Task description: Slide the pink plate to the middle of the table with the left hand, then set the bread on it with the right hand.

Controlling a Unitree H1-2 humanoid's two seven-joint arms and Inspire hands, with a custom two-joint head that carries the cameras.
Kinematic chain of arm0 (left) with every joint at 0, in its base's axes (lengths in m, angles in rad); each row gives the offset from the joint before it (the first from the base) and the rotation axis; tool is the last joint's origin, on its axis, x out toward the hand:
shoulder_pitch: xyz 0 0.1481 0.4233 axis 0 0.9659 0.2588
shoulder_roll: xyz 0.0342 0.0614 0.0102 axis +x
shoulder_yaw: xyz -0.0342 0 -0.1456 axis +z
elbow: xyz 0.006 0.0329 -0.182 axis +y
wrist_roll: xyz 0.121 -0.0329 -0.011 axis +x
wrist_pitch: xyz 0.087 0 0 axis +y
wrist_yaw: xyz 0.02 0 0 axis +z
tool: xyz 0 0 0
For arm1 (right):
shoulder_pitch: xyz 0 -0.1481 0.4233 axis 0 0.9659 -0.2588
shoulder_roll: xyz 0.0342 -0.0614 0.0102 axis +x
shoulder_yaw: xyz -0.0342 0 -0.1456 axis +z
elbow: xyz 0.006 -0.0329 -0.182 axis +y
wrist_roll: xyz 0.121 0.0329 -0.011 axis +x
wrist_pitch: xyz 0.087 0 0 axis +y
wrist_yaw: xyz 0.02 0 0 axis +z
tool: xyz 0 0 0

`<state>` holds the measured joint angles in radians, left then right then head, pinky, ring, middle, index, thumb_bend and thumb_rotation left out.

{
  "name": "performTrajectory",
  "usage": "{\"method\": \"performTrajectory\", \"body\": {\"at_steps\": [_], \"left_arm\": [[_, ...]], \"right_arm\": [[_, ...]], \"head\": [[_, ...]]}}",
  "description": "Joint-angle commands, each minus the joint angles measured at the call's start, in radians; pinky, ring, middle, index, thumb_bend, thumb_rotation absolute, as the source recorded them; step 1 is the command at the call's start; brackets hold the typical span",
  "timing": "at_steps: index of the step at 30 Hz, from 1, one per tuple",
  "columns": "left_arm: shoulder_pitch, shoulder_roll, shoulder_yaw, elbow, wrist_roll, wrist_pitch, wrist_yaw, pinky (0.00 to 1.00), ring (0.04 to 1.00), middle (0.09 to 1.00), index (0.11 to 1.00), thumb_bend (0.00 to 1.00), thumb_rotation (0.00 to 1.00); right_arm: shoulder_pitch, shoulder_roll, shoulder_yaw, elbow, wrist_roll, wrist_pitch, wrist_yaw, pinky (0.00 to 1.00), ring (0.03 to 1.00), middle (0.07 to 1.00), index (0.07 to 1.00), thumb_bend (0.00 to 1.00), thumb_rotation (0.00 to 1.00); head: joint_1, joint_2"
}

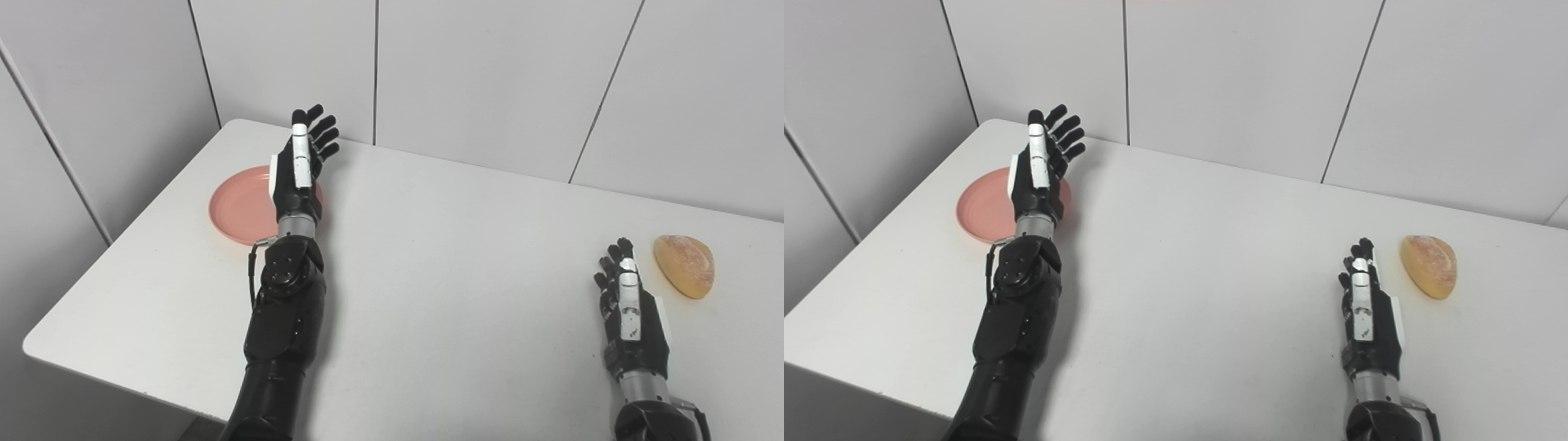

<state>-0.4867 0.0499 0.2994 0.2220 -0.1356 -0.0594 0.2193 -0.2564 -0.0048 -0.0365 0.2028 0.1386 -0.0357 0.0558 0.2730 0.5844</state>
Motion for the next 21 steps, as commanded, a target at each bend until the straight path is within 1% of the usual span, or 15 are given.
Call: {"method": "performTrajectory", "body": {"at_steps": [1,7,11,13,16,21], "left_arm": [[-0.06,0.027,0.007,-0.018,0.014,-0.036,0.019,0.76,0.756,0.748,0.744,0.76,1.0],[-0.058,0.081,0.034,-0.03,0.029,-0.004,0.053,0.73,0.734,0.728,0.73,0.76,1.0],[-0.047,0.116,0.04,-0.043,0.044,0.007,0.067,0.74,0.747,0.737,0.743,0.75,1.0],[-0.04,0.139,0.049,-0.038,0.043,-0.001,0.066,0.75,0.756,0.747,0.753,0.75,1.0],[-0.027,0.175,0.047,-0.023,0.091,-0.008,0.089,0.75,0.757,0.753,0.76,0.75,1.0],[-0.02,0.197,0.062,-0.022,0.09,-0.007,0.102,0.73,0.734,0.731,0.737,0.75,1.0]], "right_arm": [[-0.01,-0.012,-0.007,-0.004,0.005,-0.022,0.011,1.0,1.0,1.0,1.0,0.77,0.93],[-0.008,-0.014,-0.005,-0.005,0.006,-0.02,0.017,1.0,1.0,1.0,1.0,0.77,0.94],[-0.009,-0.017,-0.006,0.001,0.006,-0.029,0.02,1.0,1.0,1.0,1.0,0.76,0.94],[-0.009,-0.017,-0.007,-0.001,0.009,-0.027,0.021,1.0,1.0,1.0,1.0,0.76,0.93],[-0.011,-0.018,-0.006,0.002,0.007,-0.027,0.024,1.0,1.0,1.0,1.0,0.77,0.94],[-0.013,-0.016,-0.01,0.007,0.013,-0.026,0.026,1.0,1.0,1.0,1.0,0.77,0.93]], "head": [[-0.001,0.0],[0.003,-0.002],[0.004,-0.004],[0.006,-0.005],[0.007,-0.005],[0.01,-0.004]]}}
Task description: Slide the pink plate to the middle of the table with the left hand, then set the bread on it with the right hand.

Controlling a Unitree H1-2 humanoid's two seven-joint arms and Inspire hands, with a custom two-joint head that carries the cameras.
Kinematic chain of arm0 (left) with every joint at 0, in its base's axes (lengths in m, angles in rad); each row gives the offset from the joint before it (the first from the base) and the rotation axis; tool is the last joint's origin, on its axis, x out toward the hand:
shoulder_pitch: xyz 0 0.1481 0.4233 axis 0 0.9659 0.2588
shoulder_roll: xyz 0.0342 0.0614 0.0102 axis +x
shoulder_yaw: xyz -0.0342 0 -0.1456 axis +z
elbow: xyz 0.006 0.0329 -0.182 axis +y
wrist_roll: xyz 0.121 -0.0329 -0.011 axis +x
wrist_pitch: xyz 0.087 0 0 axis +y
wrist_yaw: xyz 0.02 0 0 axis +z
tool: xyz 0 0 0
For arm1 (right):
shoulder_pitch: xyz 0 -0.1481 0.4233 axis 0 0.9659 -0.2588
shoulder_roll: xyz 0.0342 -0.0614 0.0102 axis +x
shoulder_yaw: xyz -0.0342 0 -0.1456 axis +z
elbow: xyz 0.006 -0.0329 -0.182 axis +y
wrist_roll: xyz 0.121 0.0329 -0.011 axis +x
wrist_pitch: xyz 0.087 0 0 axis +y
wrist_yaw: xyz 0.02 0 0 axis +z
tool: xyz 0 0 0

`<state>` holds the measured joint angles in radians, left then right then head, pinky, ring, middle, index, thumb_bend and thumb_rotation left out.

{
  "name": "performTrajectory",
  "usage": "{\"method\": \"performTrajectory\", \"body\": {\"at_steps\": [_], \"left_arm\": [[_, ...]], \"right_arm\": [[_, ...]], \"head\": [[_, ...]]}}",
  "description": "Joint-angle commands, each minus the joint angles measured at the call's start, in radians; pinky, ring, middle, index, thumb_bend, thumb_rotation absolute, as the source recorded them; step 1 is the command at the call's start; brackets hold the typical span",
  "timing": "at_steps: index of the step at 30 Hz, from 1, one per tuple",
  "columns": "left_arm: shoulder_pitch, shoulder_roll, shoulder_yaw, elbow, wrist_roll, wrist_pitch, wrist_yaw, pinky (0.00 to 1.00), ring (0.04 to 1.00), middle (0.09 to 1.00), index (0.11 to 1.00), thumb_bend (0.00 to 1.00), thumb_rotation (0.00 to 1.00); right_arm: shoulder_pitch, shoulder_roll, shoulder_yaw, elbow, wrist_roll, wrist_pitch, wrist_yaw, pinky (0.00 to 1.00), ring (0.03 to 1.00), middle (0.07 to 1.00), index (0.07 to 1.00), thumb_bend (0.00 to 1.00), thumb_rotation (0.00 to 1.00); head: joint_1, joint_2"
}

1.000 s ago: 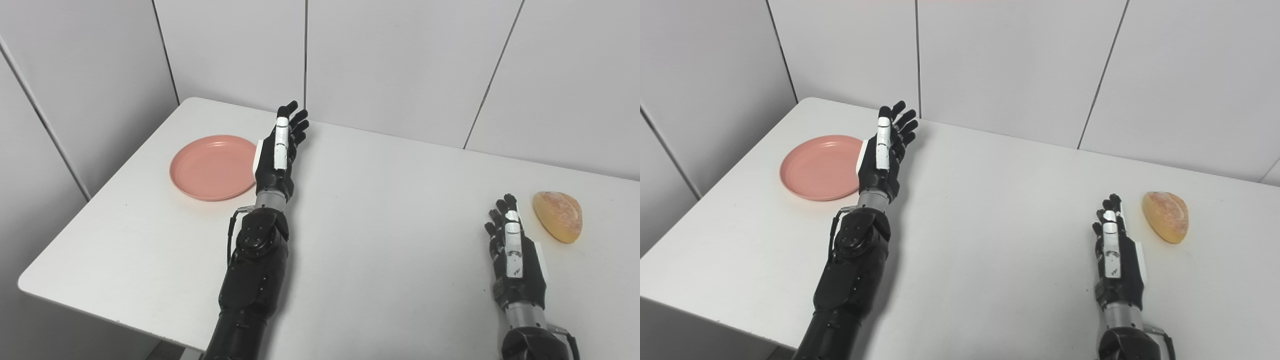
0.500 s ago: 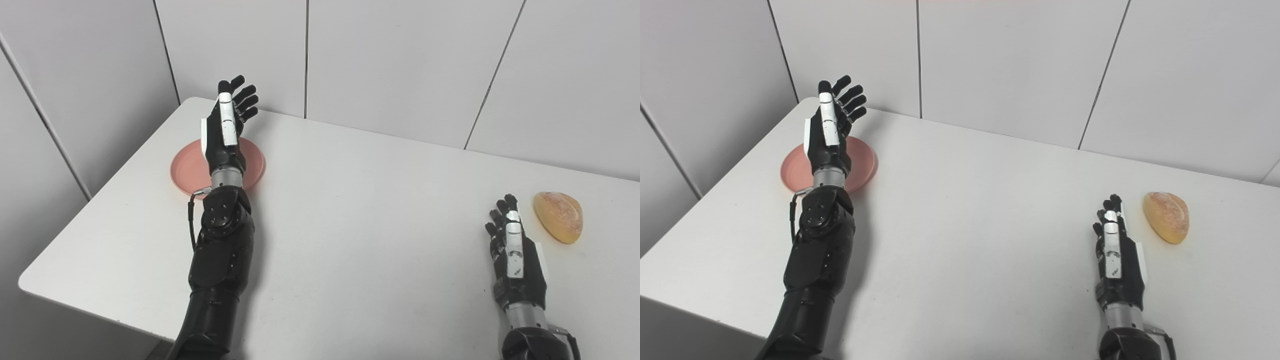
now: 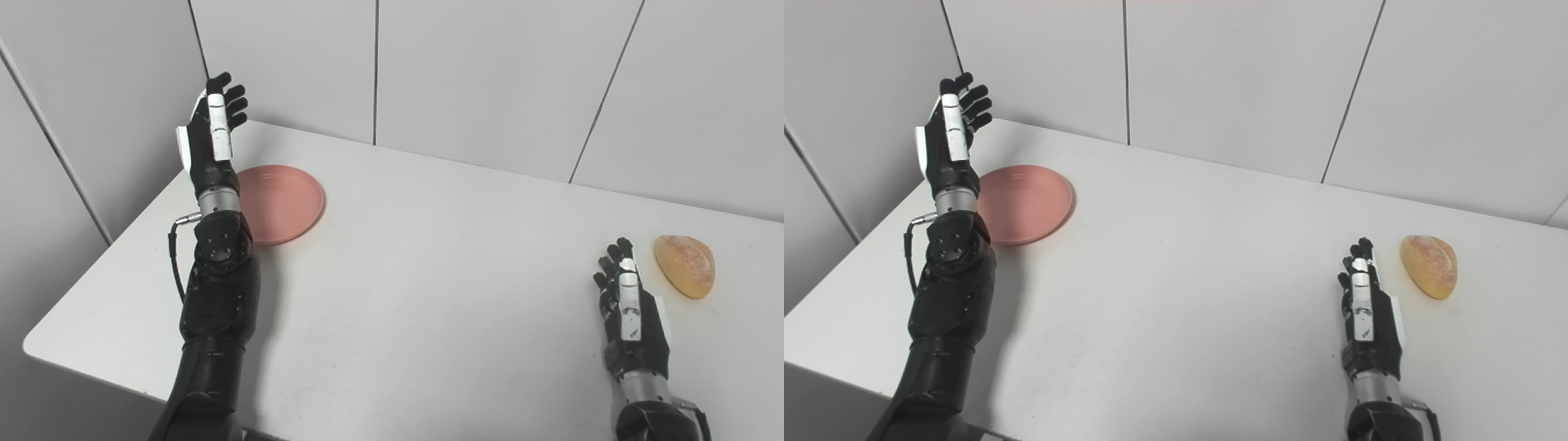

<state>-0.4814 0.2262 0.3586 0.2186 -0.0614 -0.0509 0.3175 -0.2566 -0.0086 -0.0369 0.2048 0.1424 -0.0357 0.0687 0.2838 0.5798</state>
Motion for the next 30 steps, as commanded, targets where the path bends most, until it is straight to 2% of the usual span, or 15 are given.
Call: {"method": "performTrajectory", "body": {"at_steps": [1,7,11,19,30], "left_arm": [[-0.025,0.024,0.005,-0.018,0.011,-0.015,0.004,0.73,0.736,0.731,0.737,0.74,1.0],[-0.019,0.06,0.029,0.023,0.014,-0.004,0.022,0.74,0.736,0.728,0.749,0.72,1.0],[-0.009,0.09,0.038,0.058,0.012,0.006,0.02,0.8,0.793,0.776,0.789,0.72,1.0],[0.007,0.121,0.048,0.142,0.011,-0.017,0.019,0.81,0.804,0.793,0.797,0.72,1.0],[0.005,0.11,0.058,0.242,-0.03,-0.022,0.016,0.82,0.818,0.803,0.808,0.69,1.0]], "right_arm": [[-0.013,-0.013,-0.01,0.004,0.01,-0.024,0.012,1.0,1.0,1.0,1.0,0.77,0.93],[-0.015,-0.011,-0.011,0.006,0.009,-0.023,0.01,1.0,1.0,1.0,1.0,0.78,0.92],[-0.015,-0.013,-0.012,0.005,0.014,-0.024,0.013,1.0,1.0,1.0,1.0,0.78,0.92],[-0.014,-0.018,-0.012,0.005,0.016,-0.019,0.017,1.0,1.0,1.0,1.0,0.78,0.94],[-0.01,-0.025,-0.014,-0.006,0.015,-0.013,0.021,1.0,1.0,1.0,1.0,0.8,0.93]], "head": [[-0.001,0.0],[0.004,0.0],[0.008,0.001],[0.013,0.002],[0.019,0.004]]}}
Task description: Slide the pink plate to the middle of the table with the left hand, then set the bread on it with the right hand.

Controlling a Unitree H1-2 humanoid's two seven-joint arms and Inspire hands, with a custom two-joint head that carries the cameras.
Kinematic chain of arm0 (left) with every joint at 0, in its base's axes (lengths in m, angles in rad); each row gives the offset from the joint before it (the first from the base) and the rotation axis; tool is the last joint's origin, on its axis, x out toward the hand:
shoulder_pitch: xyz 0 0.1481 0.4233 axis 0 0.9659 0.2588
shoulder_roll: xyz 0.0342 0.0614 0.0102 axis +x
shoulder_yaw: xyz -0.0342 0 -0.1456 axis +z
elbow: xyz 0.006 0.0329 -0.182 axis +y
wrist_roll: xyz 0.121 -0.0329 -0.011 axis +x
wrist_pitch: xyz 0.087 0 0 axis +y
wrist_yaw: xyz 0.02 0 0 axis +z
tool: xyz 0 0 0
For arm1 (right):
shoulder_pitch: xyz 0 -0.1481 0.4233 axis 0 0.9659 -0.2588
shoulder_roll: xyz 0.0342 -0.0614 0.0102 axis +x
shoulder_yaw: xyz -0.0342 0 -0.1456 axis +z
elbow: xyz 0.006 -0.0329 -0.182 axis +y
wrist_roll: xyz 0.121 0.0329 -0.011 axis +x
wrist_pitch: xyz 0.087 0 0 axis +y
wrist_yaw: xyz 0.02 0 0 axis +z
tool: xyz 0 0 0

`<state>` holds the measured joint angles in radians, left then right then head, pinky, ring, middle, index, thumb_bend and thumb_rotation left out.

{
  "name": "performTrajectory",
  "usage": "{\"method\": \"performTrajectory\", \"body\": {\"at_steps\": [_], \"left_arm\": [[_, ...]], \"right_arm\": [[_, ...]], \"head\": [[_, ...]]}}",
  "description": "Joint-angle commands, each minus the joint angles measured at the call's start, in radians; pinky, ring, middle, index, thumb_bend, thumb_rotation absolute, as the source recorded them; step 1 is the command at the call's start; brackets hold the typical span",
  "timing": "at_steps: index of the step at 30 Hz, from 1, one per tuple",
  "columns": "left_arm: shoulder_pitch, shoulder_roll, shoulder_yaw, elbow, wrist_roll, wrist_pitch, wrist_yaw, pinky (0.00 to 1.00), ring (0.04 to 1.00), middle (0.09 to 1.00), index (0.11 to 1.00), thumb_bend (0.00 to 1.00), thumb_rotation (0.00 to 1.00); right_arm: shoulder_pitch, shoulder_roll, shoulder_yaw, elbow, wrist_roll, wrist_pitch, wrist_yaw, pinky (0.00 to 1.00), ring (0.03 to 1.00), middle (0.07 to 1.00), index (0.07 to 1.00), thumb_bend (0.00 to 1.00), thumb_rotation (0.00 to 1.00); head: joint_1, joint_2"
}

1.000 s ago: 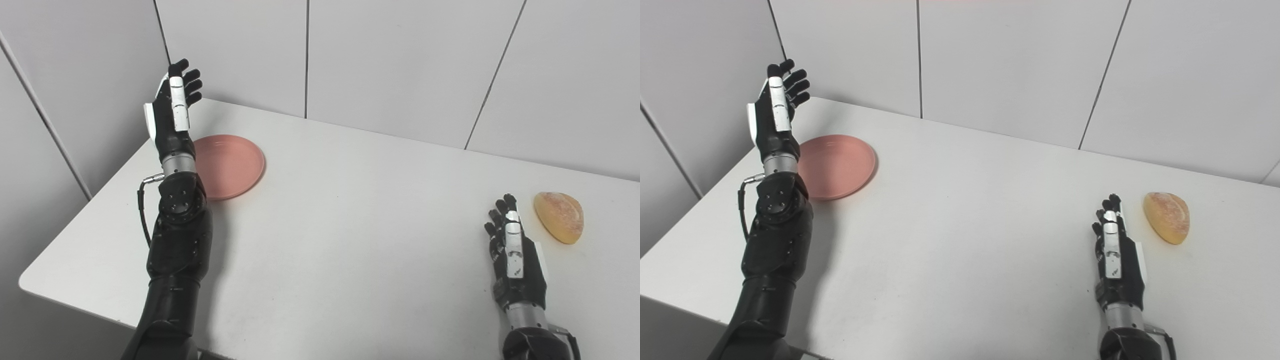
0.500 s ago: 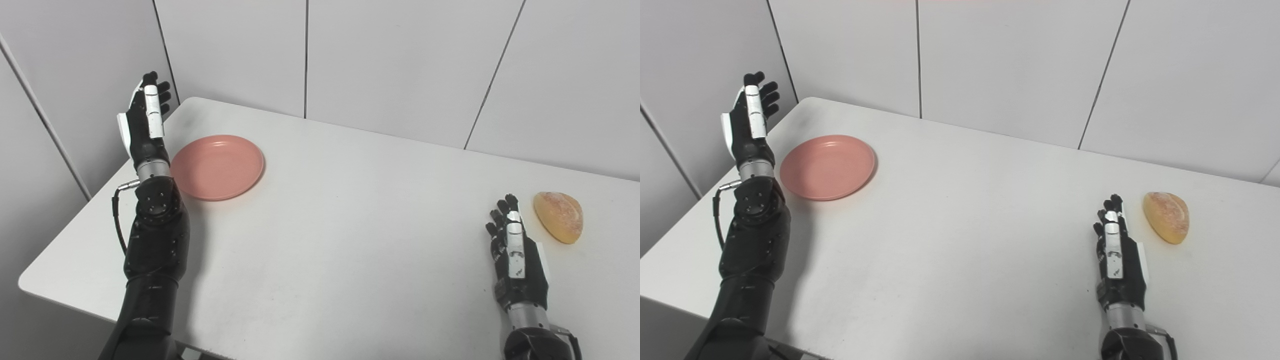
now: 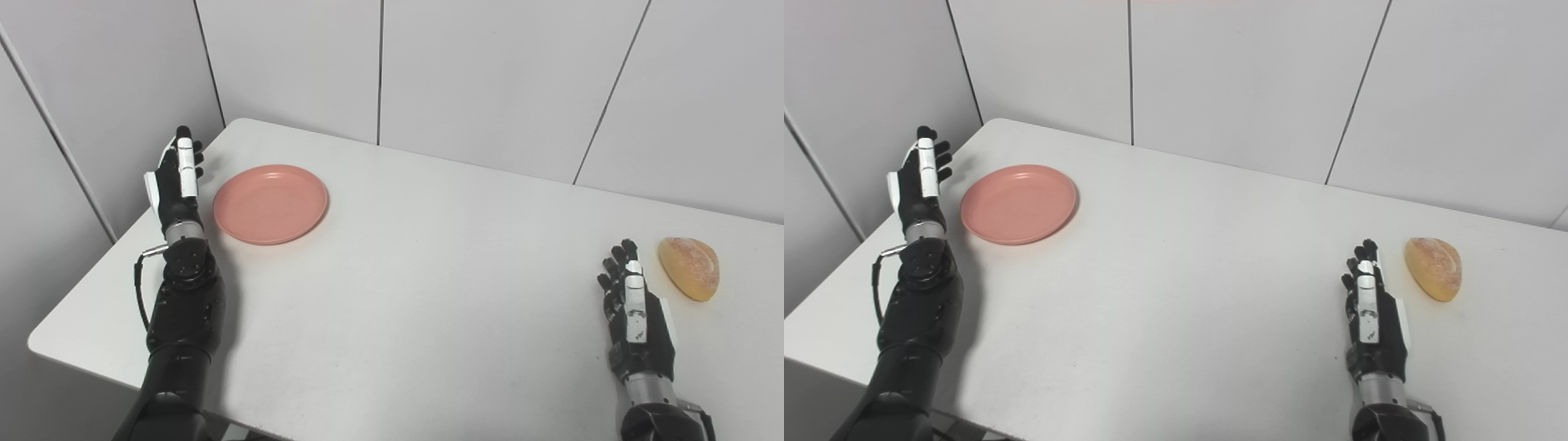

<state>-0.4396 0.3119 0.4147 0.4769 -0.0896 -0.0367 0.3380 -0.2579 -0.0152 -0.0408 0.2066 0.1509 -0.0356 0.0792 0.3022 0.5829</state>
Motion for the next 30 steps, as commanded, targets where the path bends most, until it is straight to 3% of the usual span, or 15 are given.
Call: {"method": "performTrajectory", "body": {"at_steps": [1,14,19,30], "left_arm": [[-0.036,0.022,0.0,-0.014,-0.007,-0.028,-0.007,0.83,0.819,0.803,0.809,0.69,1.0],[-0.039,-0.003,-0.052,0.048,-0.019,-0.022,-0.039,0.83,0.838,0.826,0.818,0.7,1.0],[-0.042,-0.009,-0.061,0.06,-0.065,-0.001,-0.088,0.87,0.868,0.85,0.843,0.72,1.0],[-0.054,-0.039,-0.071,0.053,-0.121,0.028,-0.122,0.86,0.858,0.843,0.842,0.74,1.0]], "right_arm": [[-0.009,-0.019,-0.011,-0.006,0.009,-0.015,0.012,1.0,1.0,1.0,1.0,0.8,0.93],[-0.007,-0.024,-0.008,-0.019,0.017,0.006,0.022,1.0,1.0,1.0,1.0,0.81,0.93],[-0.007,-0.022,-0.008,-0.028,0.012,0.019,0.016,1.0,1.0,1.0,1.0,0.82,0.93],[-0.007,-0.024,-0.01,-0.04,0.003,0.024,0.01,1.0,1.0,1.0,1.0,0.81,0.93]], "head": [[0.002,0.004],[0.006,0.008],[0.004,0.011],[0.006,0.015]]}}
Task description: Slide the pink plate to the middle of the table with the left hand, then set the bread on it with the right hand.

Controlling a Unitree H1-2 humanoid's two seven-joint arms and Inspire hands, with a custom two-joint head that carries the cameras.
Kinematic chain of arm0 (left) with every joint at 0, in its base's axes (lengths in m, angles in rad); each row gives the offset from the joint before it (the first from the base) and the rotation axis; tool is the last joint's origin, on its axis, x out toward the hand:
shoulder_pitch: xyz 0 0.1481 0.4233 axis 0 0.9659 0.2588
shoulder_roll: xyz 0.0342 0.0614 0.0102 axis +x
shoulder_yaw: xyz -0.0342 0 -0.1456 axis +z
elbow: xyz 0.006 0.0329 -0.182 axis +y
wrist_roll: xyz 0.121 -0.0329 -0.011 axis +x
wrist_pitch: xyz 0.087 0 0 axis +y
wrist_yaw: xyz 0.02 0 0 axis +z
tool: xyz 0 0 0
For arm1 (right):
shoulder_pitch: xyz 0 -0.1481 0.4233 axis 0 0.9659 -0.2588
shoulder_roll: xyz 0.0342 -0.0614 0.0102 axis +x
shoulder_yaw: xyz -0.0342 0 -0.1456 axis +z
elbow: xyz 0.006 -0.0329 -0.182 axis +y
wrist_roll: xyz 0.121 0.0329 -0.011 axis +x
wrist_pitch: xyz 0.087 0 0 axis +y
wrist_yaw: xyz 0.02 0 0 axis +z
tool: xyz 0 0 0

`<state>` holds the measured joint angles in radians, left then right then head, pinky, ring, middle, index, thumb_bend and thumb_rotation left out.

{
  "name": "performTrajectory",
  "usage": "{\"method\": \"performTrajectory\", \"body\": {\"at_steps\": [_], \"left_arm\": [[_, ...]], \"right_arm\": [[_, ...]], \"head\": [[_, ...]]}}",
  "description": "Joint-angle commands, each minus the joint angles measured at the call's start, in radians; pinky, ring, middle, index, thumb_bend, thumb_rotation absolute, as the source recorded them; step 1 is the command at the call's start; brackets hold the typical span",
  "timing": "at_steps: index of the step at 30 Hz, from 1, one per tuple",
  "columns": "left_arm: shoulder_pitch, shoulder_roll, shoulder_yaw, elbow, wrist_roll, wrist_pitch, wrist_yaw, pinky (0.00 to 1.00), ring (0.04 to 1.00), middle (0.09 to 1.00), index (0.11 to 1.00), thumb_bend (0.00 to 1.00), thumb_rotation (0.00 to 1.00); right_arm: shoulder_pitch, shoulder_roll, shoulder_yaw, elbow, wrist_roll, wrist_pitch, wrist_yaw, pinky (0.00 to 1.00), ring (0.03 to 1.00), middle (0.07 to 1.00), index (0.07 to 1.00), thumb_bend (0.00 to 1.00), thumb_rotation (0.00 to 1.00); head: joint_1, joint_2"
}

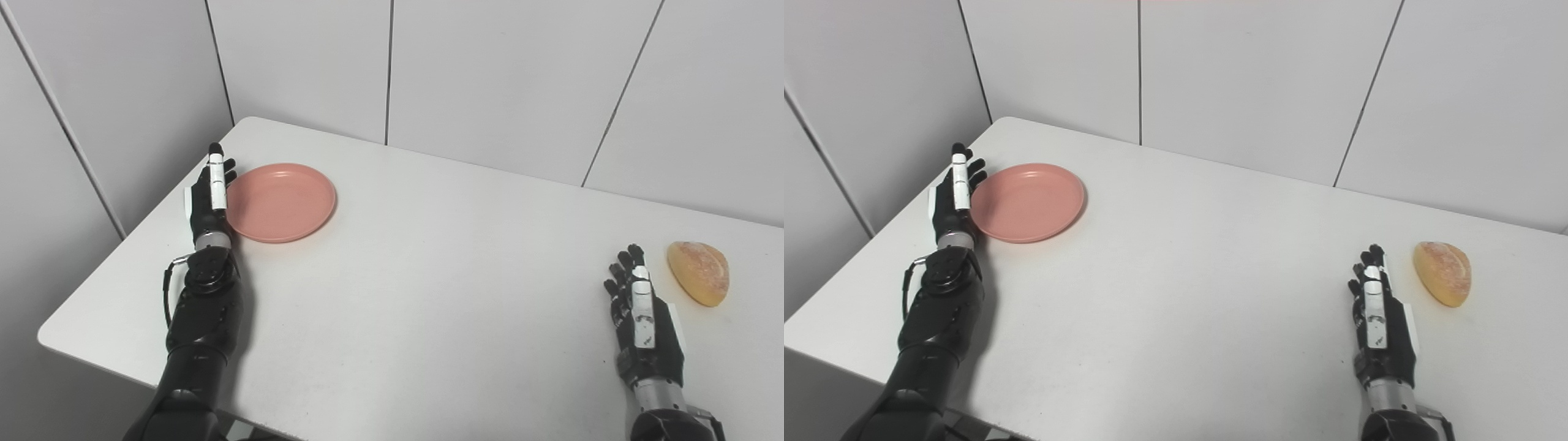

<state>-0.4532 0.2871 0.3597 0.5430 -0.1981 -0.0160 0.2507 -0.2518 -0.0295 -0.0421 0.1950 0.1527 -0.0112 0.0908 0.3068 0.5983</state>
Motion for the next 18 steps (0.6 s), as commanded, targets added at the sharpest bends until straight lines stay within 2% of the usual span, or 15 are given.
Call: {"method": "performTrajectory", "body": {"at_steps": [1,13,18], "left_arm": [[-0.041,-0.016,-0.018,-0.014,-0.016,0.009,-0.037,0.86,0.856,0.841,0.839,0.74,1.0],[-0.047,-0.052,-0.051,-0.049,-0.041,0.069,-0.096,0.83,0.832,0.816,0.815,0.71,1.0],[-0.041,-0.071,-0.091,-0.076,-0.036,0.082,-0.134,0.85,0.838,0.821,0.823,0.69,1.0]], "right_arm": [[-0.013,-0.01,-0.01,-0.028,0.003,-0.003,-0.001,1.0,1.0,1.0,1.0,0.81,0.93],[-0.021,-0.006,-0.005,-0.018,0.0,-0.008,-0.002,1.0,1.0,1.0,1.0,0.82,0.92],[-0.022,-0.004,-0.006,-0.02,0.0,-0.003,-0.005,1.0,1.0,1.0,1.0,0.81,0.94]], "head": [[0.001,0.0],[-0.01,0.003],[-0.009,0.004]]}}
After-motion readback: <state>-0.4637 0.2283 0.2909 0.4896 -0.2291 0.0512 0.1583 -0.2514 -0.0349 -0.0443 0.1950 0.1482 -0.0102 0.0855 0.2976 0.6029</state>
